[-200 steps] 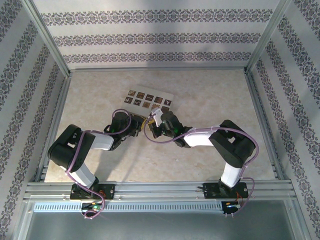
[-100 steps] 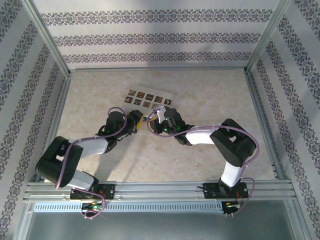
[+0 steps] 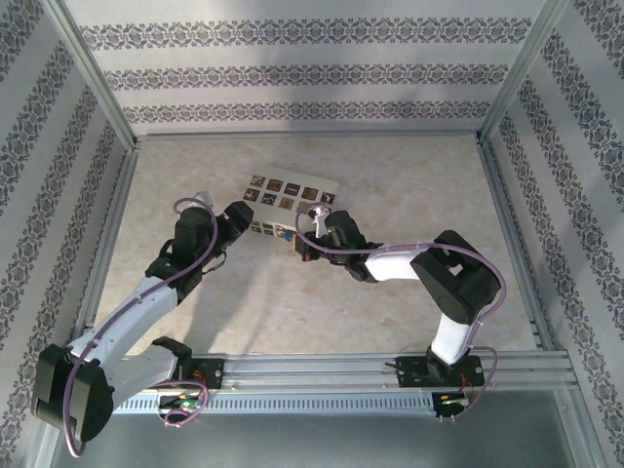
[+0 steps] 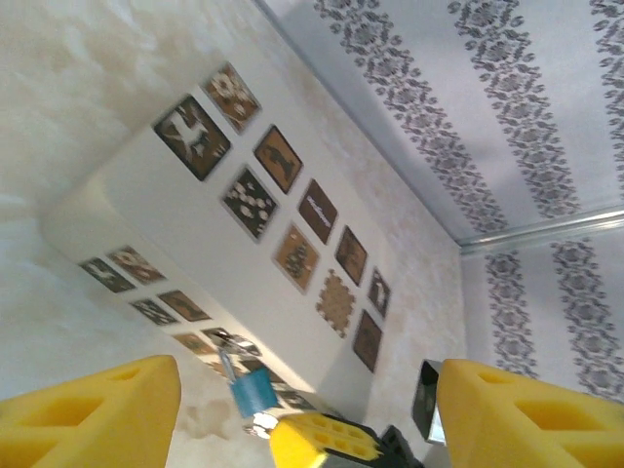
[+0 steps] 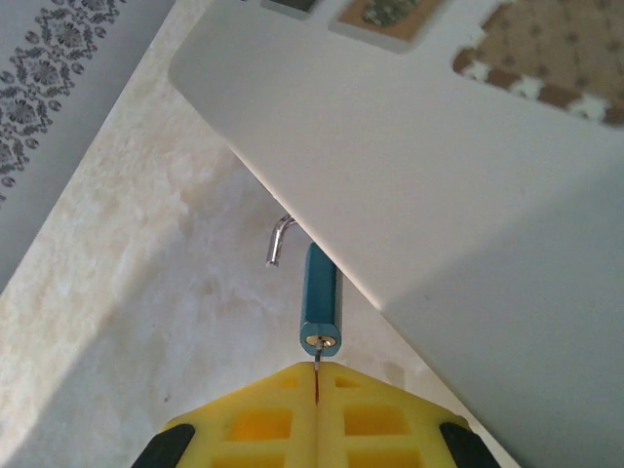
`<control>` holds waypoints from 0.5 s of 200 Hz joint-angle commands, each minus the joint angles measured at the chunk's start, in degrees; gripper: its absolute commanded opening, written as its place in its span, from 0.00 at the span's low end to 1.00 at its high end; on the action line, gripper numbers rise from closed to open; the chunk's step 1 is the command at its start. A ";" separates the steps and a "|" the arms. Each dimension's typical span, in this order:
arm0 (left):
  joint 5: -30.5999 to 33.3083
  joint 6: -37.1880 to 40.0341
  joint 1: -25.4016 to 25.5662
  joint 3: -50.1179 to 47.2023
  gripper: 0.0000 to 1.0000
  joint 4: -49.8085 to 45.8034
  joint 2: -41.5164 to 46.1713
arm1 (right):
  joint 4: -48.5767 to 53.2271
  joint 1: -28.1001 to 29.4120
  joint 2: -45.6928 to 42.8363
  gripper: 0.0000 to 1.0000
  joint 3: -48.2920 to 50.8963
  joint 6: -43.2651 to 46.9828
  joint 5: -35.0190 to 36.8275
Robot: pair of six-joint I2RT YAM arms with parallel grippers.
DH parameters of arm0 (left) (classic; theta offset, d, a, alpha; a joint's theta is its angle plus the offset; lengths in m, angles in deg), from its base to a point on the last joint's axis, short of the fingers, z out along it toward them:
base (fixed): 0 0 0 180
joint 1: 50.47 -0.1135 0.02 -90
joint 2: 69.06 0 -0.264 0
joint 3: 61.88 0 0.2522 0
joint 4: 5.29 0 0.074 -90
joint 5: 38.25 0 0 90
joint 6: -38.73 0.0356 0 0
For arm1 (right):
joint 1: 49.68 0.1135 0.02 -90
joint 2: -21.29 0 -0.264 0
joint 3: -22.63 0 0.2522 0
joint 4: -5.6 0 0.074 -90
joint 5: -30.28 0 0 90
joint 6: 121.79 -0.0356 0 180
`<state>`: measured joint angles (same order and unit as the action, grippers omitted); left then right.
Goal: Unlock the padlock with the key
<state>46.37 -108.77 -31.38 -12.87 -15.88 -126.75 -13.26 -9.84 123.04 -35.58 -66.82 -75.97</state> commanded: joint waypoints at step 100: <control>-1.18 10.59 -6.02 3.31 0.81 -6.28 -2.14 | 1.70 -1.55 2.92 0.04 0.32 -10.19 -2.12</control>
<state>47.39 -101.31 -35.32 -11.93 -21.69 -127.62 -12.16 -10.58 125.18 -35.54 -76.26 -77.07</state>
